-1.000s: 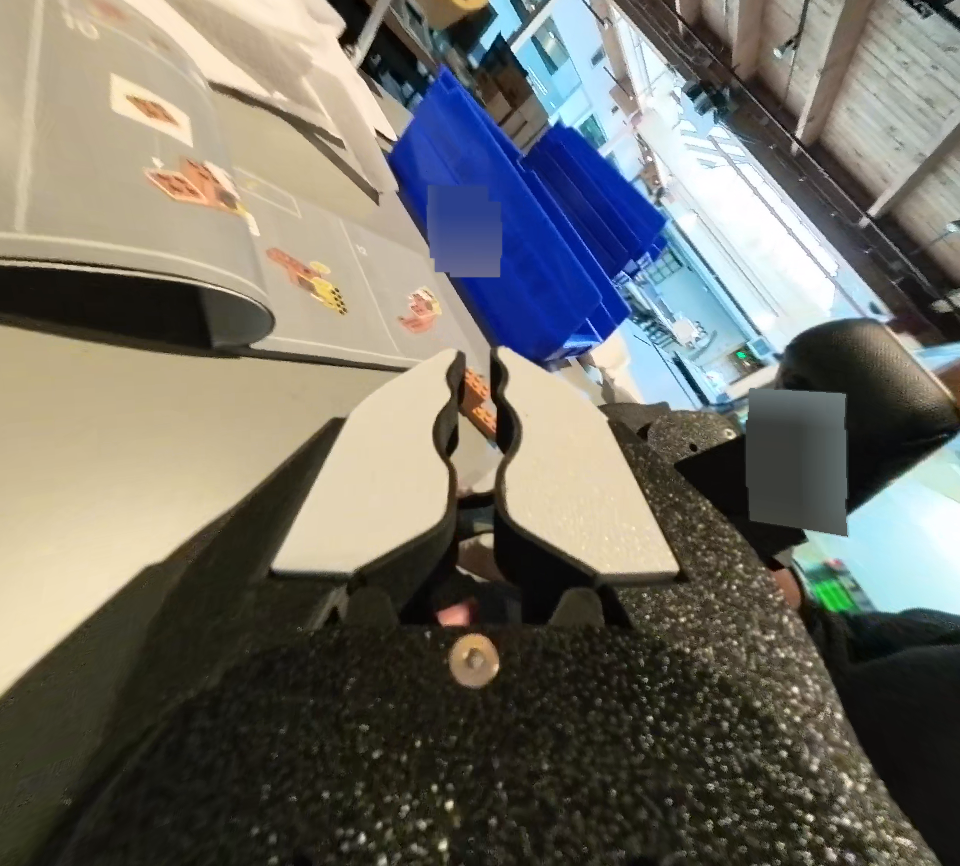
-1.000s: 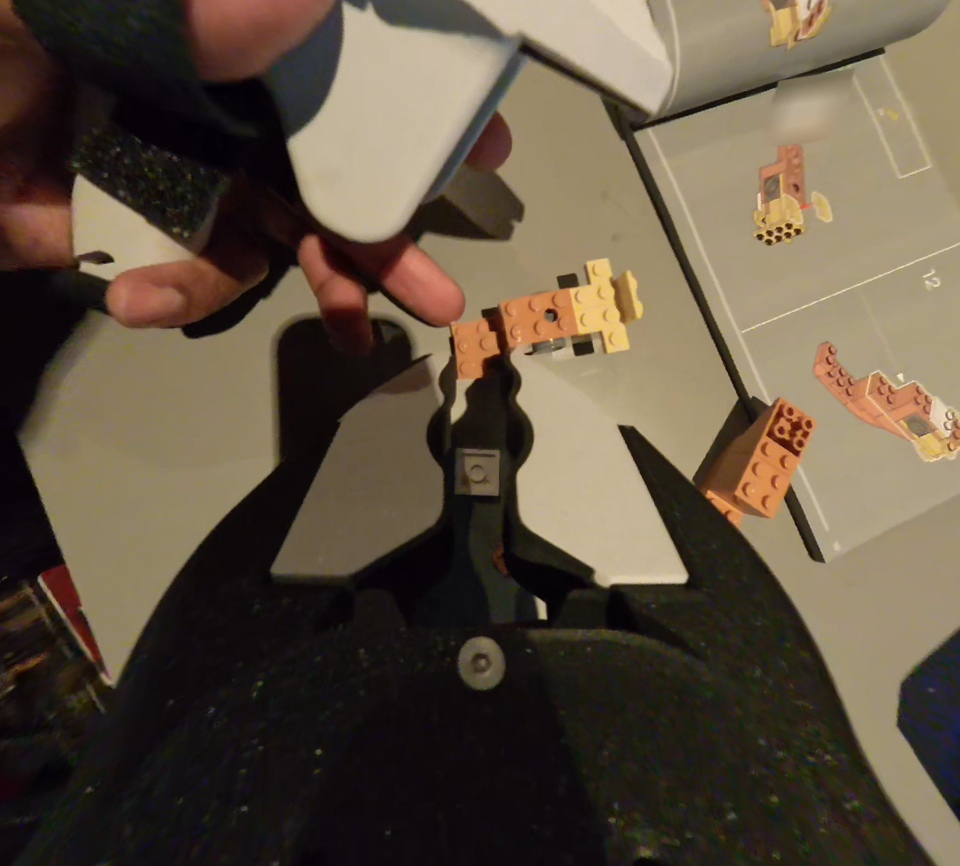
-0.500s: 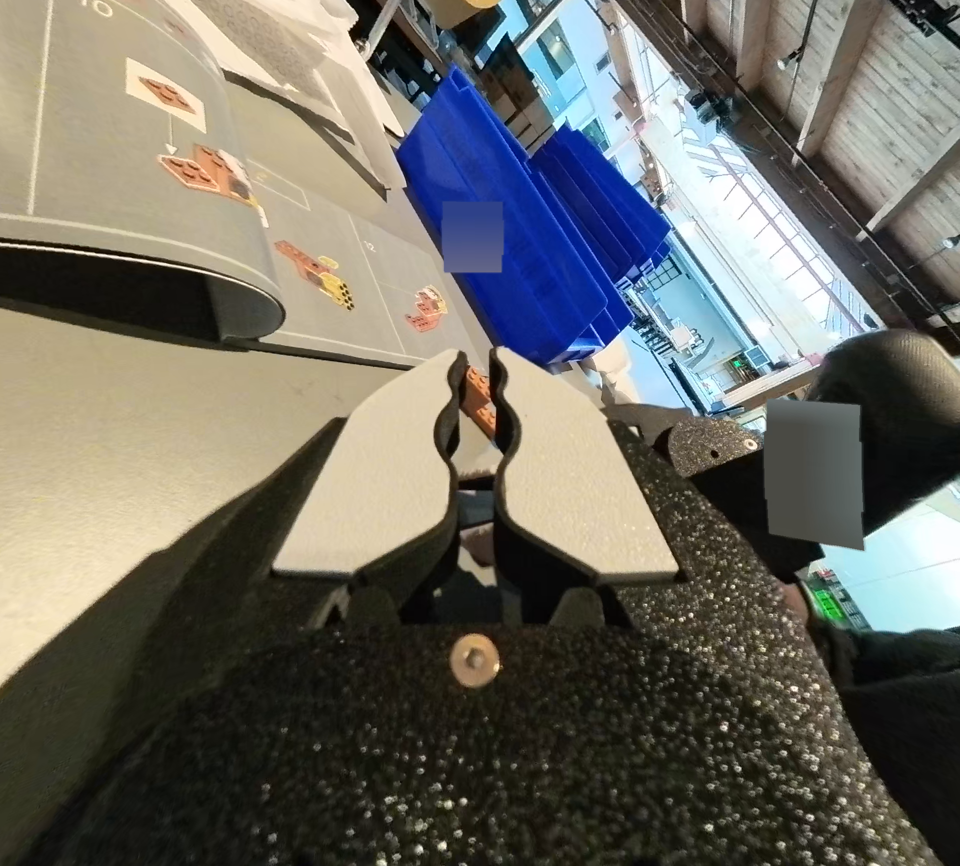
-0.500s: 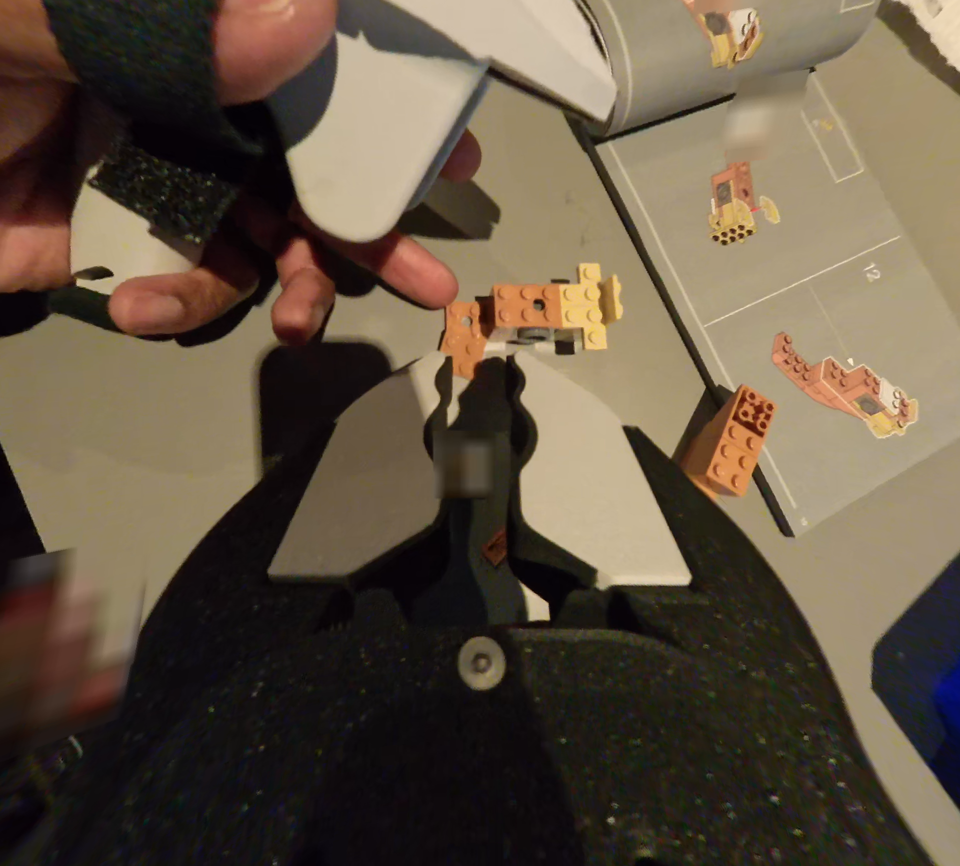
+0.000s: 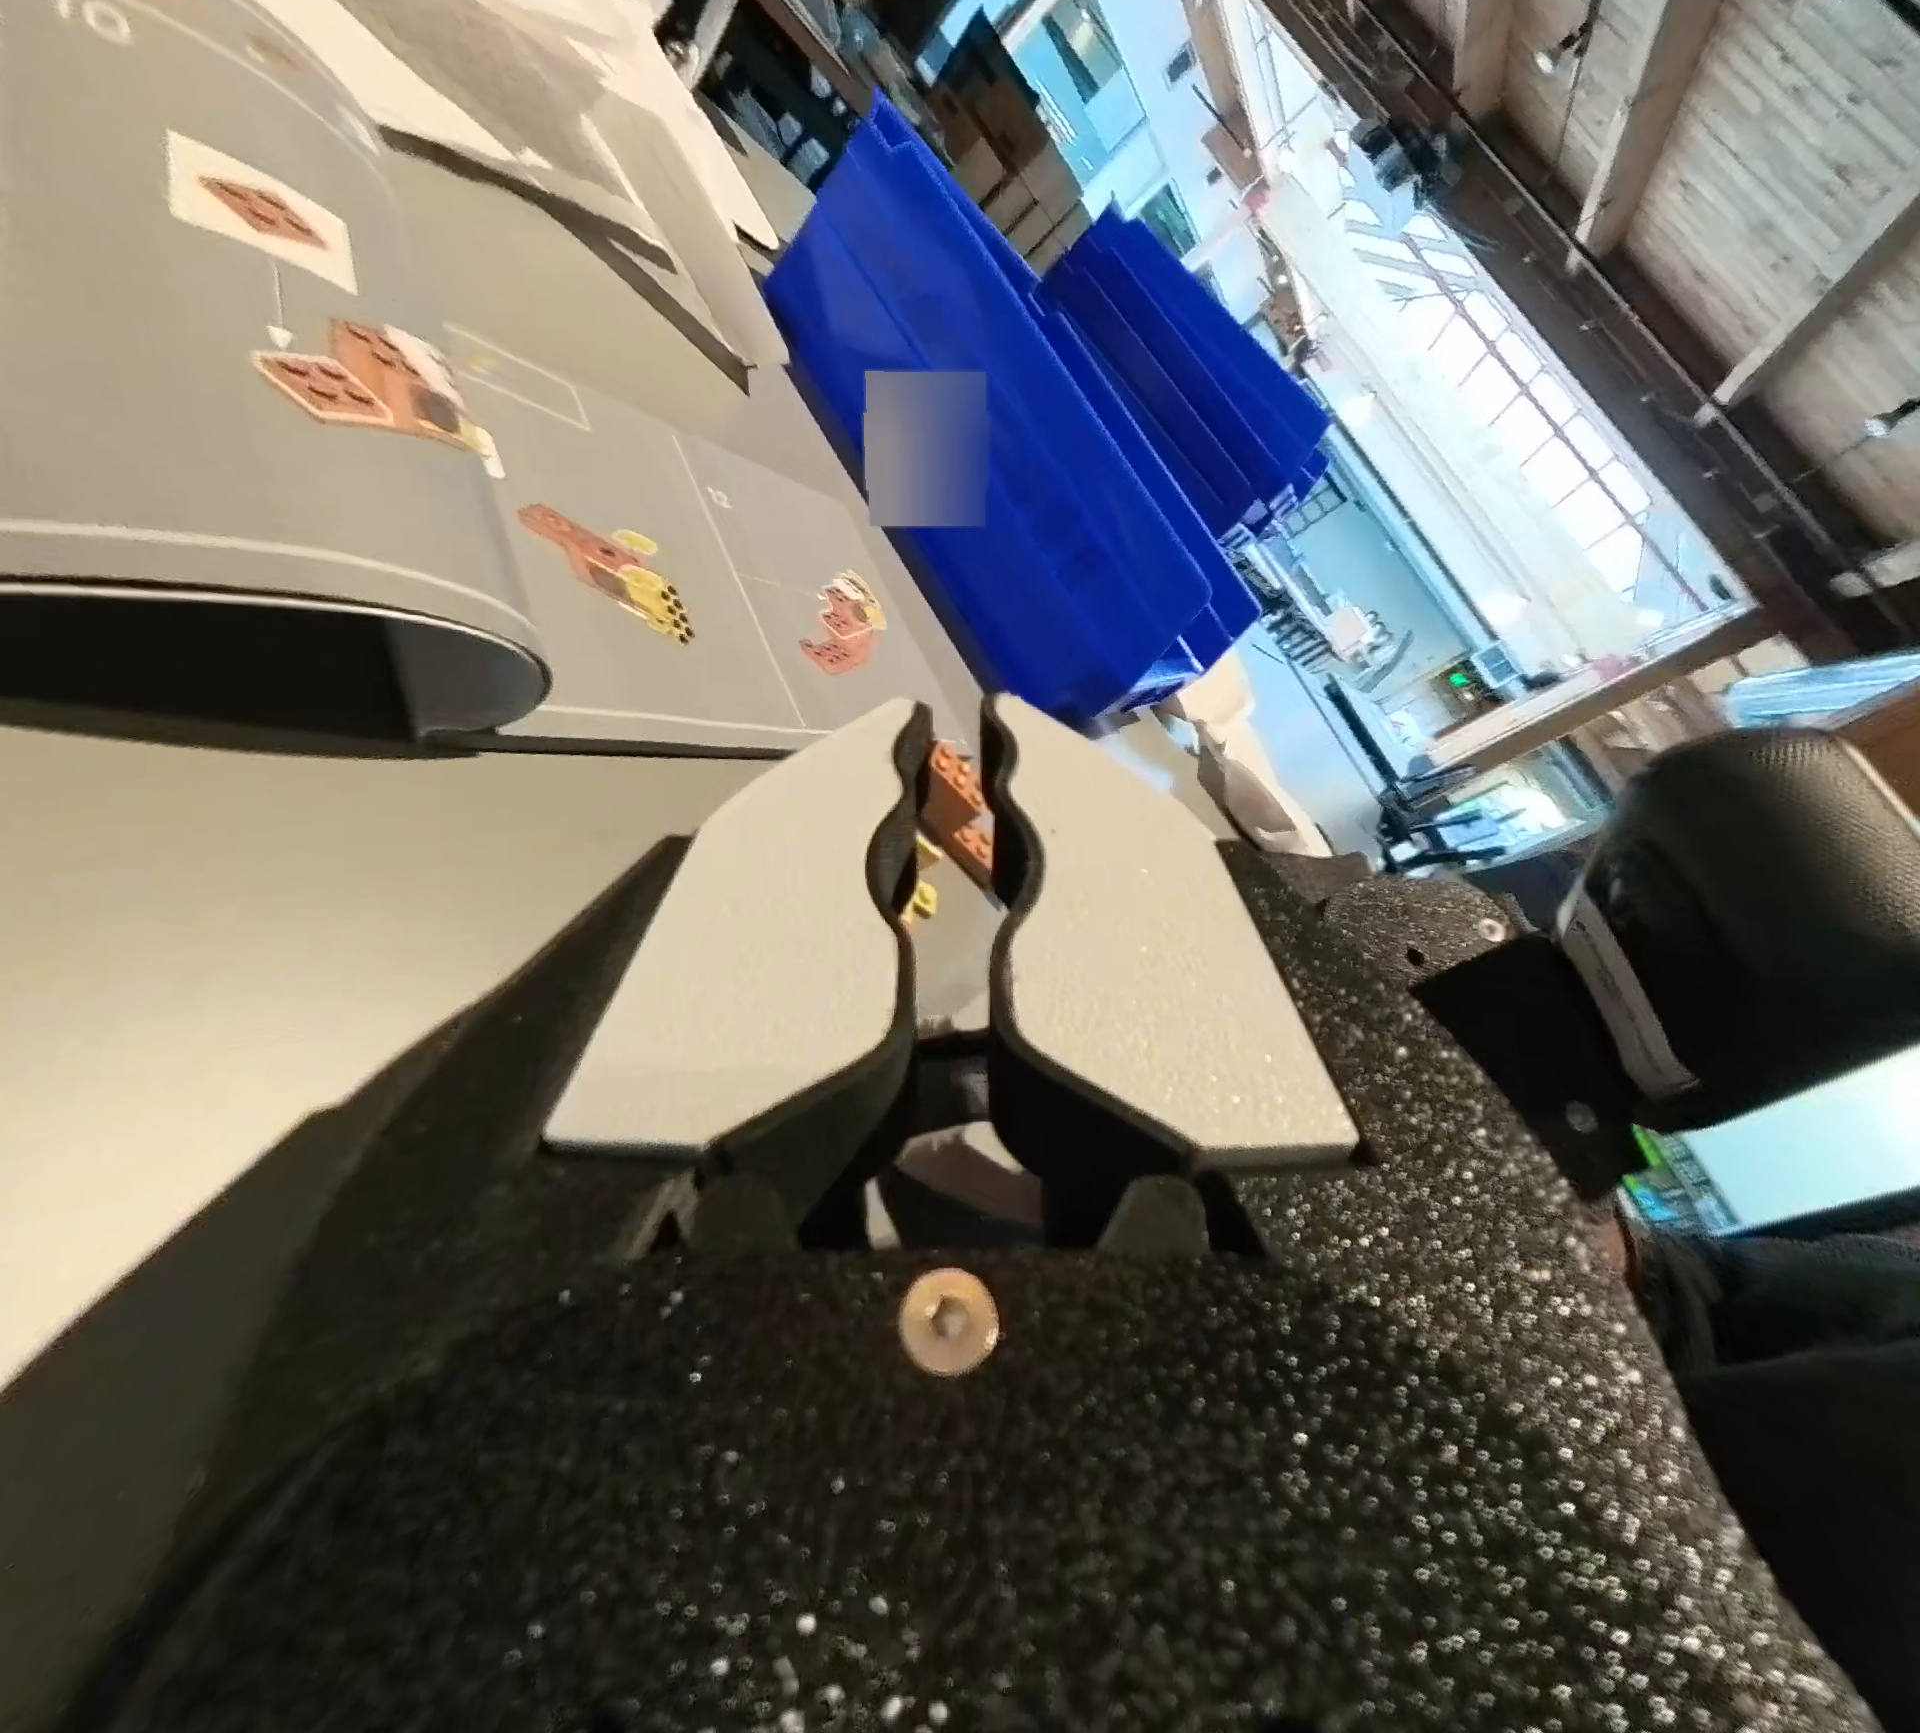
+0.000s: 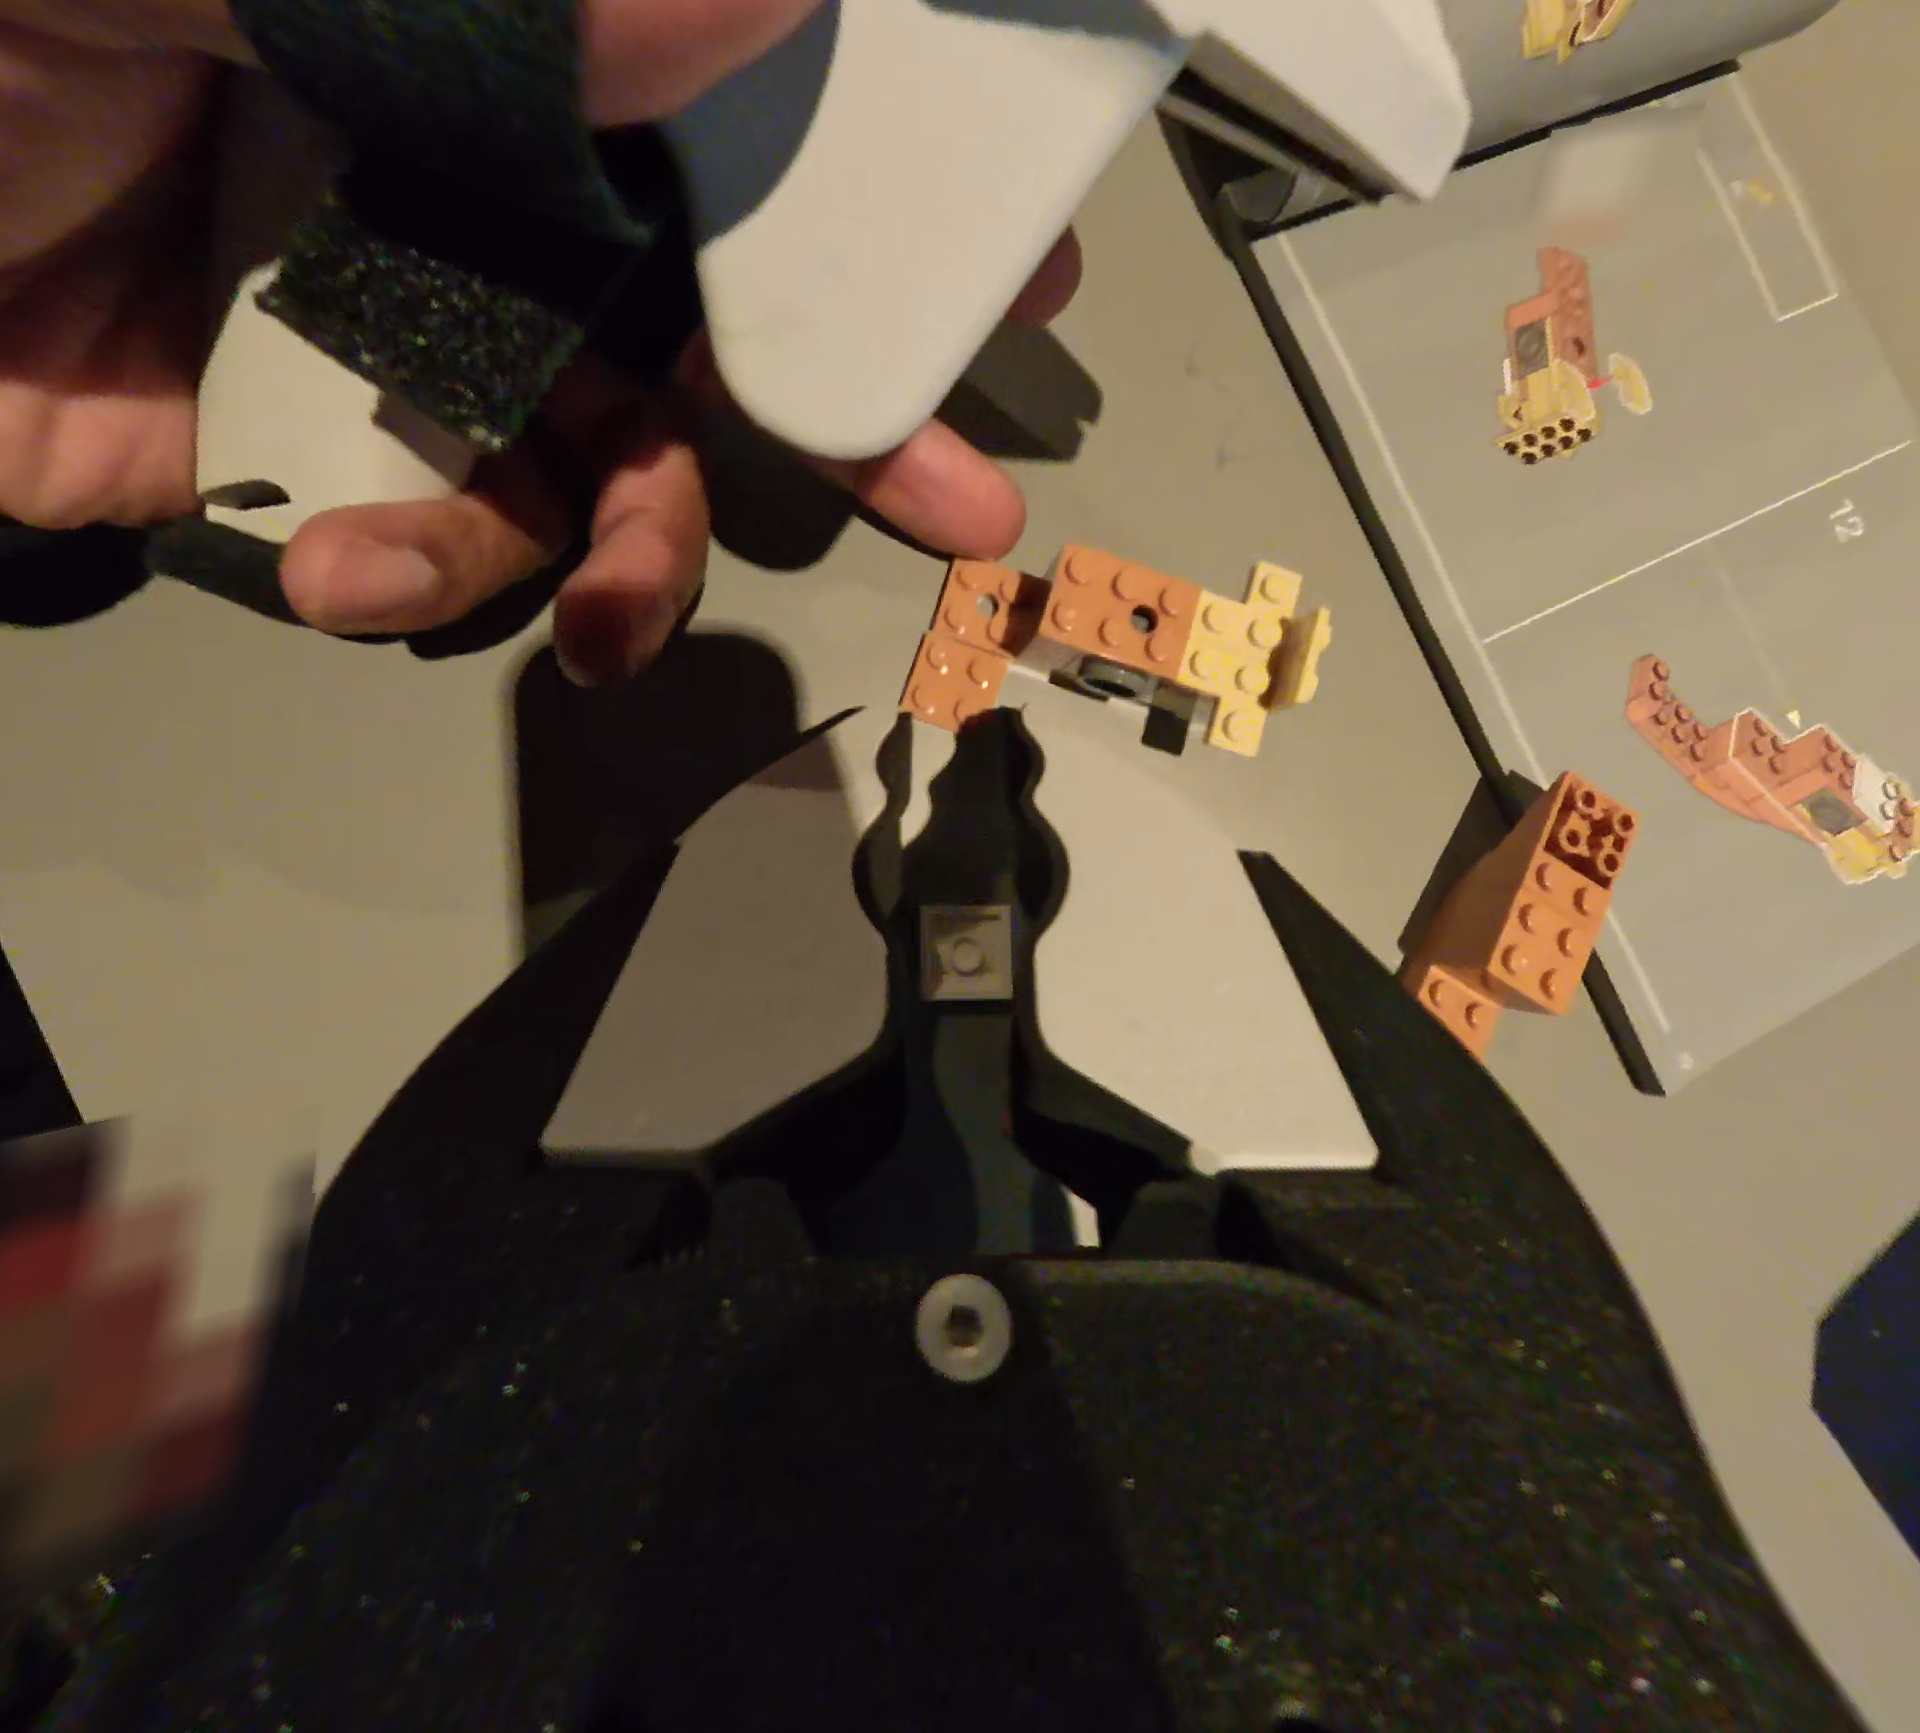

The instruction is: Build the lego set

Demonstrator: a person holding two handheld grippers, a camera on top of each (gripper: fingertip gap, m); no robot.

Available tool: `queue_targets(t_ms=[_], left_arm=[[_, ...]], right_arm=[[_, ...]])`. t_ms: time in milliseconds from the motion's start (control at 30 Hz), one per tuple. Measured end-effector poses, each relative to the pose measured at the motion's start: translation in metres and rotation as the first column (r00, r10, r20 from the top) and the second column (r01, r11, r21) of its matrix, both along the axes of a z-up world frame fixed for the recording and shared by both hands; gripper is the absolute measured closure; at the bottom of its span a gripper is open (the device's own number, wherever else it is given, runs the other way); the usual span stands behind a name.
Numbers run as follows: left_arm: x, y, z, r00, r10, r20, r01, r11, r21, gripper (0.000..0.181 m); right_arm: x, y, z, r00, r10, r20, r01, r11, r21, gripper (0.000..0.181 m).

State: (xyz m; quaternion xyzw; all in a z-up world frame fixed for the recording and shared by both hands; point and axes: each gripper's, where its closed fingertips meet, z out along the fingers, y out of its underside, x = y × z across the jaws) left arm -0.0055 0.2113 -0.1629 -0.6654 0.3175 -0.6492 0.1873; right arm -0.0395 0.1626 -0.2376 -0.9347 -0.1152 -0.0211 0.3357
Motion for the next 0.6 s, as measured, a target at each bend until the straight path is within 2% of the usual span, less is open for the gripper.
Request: queue_targets(t_ms=[300, 433, 600], left_arm=[[-0.0026, 0.0054, -0.0011, 1.000, 0.027, 0.008, -0.026, 0.999, -0.028, 0.173], [-0.0032, 0.0049, -0.0011, 1.000, 0.028, 0.011, -0.028, 0.999, -0.022, 0.173], [-0.0031, 0.0026, -0.0017, 1.000, 0.029, 0.004, -0.029, 1.000, 0.005, 0.173]], right_arm=[[-0.0001, -0.0029, -0.0007, 0.999, 0.007, -0.053, -0.007, 1.000, 0.004, 0.173], [0.0006, -0.0065, 0.0000, 0.997, -0.008, -0.079, 0.009, 1.000, 0.007, 0.162], [-0.0006, -0.0037, -0.0008, 0.996, -0.020, -0.084, 0.021, 1.000, 0.010, 0.160]])
